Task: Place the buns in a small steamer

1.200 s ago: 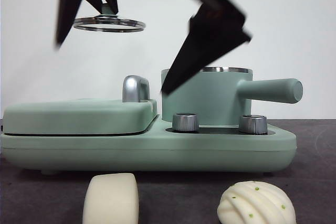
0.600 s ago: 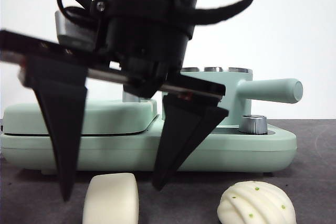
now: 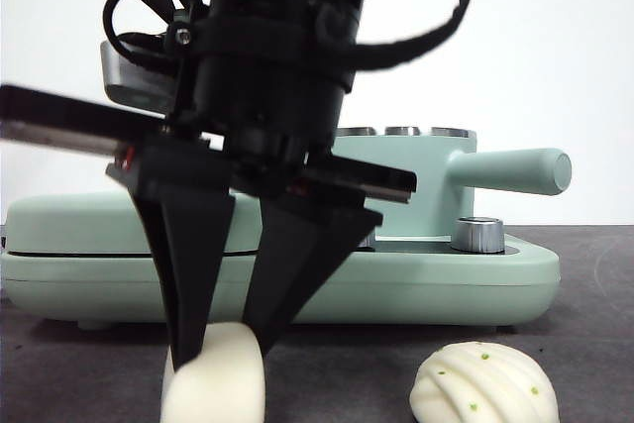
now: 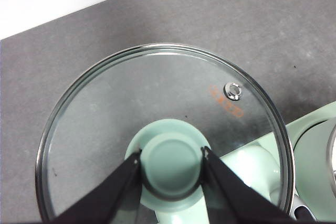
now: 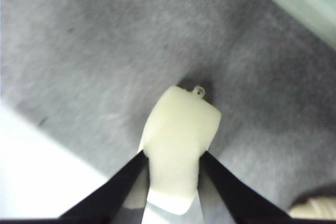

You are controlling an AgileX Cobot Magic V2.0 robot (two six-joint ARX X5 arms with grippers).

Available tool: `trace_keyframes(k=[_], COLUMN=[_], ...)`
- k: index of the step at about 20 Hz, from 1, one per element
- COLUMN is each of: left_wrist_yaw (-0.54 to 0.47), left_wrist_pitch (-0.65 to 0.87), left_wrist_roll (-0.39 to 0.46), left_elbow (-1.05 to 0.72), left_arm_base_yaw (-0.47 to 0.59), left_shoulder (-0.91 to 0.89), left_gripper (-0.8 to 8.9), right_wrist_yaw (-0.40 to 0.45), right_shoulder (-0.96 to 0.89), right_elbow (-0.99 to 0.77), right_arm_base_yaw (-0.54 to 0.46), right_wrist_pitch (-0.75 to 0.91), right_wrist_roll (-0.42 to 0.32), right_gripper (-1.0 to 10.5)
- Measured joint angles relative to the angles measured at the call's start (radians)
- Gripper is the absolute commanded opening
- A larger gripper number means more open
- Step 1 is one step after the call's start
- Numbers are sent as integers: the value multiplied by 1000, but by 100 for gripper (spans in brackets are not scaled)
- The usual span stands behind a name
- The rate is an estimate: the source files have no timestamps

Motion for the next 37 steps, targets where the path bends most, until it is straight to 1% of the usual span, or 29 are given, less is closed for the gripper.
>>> trace_keyframes(k=[1, 5, 8, 10, 13, 16, 19, 24, 31, 32, 35, 37], left_wrist_yaw=[0, 0, 0, 0, 0, 0, 0, 0, 0, 0, 0, 0], left_wrist_pitch=[0, 0, 0, 0, 0, 0, 0, 0, 1, 1, 1, 1], left_wrist_roll=[0, -7, -7, -7, -7, -7, -7, -7, -7, -7, -7, -7], left_elbow=[0, 0, 0, 0, 0, 0, 0, 0, 0, 0, 0, 0], left_arm_base_yaw=[0, 10, 16, 18, 18, 18, 19, 19, 20, 19, 20, 21], left_shoulder=[0, 0, 0, 0, 0, 0, 0, 0, 0, 0, 0, 0], left_gripper=[79, 79, 79, 79, 79, 79, 79, 79, 79, 79, 79, 79], right_wrist_yaw=[-3, -6, -4, 6, 13, 13, -9, -20, -19, -20, -23, -24], right_shoulder=[2, 2, 2, 2, 2, 38, 117, 213, 298, 303, 303, 303], right_elbow=[29, 239, 424, 536, 645, 725, 776, 783, 784, 784, 785, 785], right_arm_base_yaw=[-5, -53, -142, -225, -362, -496, -577, -589, -589, -589, -589, -589], right_wrist_pitch=[-37, -260, -424, -485, -499, -504, -501, -465, -446, -442, -437, -436], right_wrist_roll=[-6, -86, -169, -221, -282, -315, -345, -392, -418, -422, -430, -431], right_gripper=[119, 119, 119, 119, 119, 119, 119, 119, 121, 143, 295, 361])
